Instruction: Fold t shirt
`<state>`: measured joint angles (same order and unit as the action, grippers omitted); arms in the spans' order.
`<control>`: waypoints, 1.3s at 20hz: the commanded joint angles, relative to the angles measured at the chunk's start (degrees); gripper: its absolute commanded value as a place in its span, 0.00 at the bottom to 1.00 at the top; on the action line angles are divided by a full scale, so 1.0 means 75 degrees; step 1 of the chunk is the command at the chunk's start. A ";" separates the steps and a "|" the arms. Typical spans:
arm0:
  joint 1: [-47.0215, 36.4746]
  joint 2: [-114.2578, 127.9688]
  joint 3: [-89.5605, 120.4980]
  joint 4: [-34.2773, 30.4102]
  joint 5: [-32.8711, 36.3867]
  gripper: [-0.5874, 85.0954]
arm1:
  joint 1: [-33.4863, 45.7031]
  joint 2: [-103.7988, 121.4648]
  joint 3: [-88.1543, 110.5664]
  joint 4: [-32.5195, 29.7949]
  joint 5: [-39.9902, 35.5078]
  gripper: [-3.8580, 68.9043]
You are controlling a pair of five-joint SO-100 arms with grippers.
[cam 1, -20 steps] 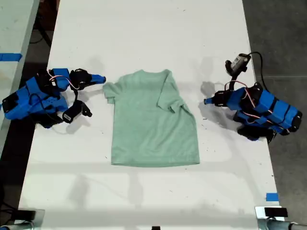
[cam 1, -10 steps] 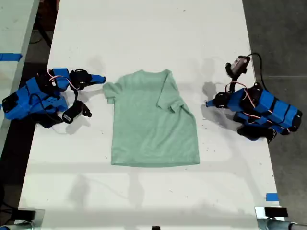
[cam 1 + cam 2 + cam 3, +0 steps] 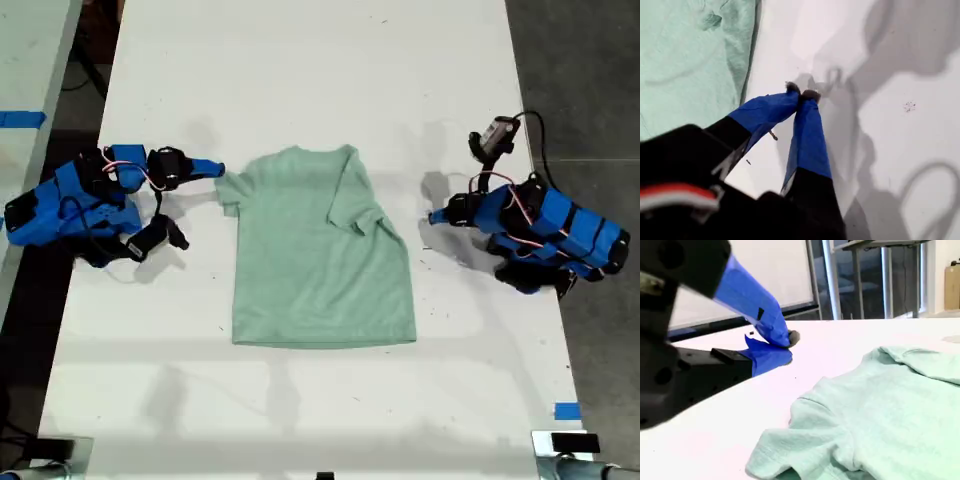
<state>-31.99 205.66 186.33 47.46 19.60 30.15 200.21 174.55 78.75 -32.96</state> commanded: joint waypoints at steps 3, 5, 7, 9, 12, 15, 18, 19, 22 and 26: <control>-0.0902 0.0059 -0.0352 -0.0082 0.0809 0.00 | 0.0270 0.0105 0.0281 -0.0070 -0.0176 0.08; -0.1418 0.0059 -0.0445 0.0117 0.1090 0.00 | 0.0375 0.0105 0.0305 -0.0070 -0.0176 0.08; -0.1582 0.0059 0.0094 0.0047 0.1184 0.00 | 0.0352 0.0105 0.0305 -0.0070 -0.0164 0.08; -0.1312 0.0059 0.0070 0.0059 0.1055 0.00 | 0.0340 0.0105 0.0305 -0.0082 -0.0164 0.08; -0.1219 0.0059 0.0117 0.0105 0.0844 0.00 | 0.0305 0.0105 0.0305 -0.0082 -0.0164 0.08; -0.1289 0.0059 0.0199 0.0117 0.0621 0.00 | 0.0293 0.0105 0.0305 -0.0082 -0.0152 0.08; -0.1312 0.0059 0.0234 0.0105 0.0586 0.00 | 0.0281 0.0105 0.0305 -0.0082 -0.0141 0.08; -0.1312 0.0059 0.0234 0.0094 0.0586 0.00 | 0.0281 0.0105 0.0305 -0.0082 -0.0141 0.08; -0.1336 0.0059 0.0270 0.0082 0.0574 0.00 | 0.0281 0.0105 0.0316 -0.0082 -0.0129 0.08; -0.1324 0.0059 0.0270 0.0082 0.0516 0.00 | 0.0270 0.0105 0.0316 -0.0070 -0.0105 0.08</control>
<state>-41.92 205.66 185.80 48.16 24.70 32.26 200.21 174.55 78.75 -33.40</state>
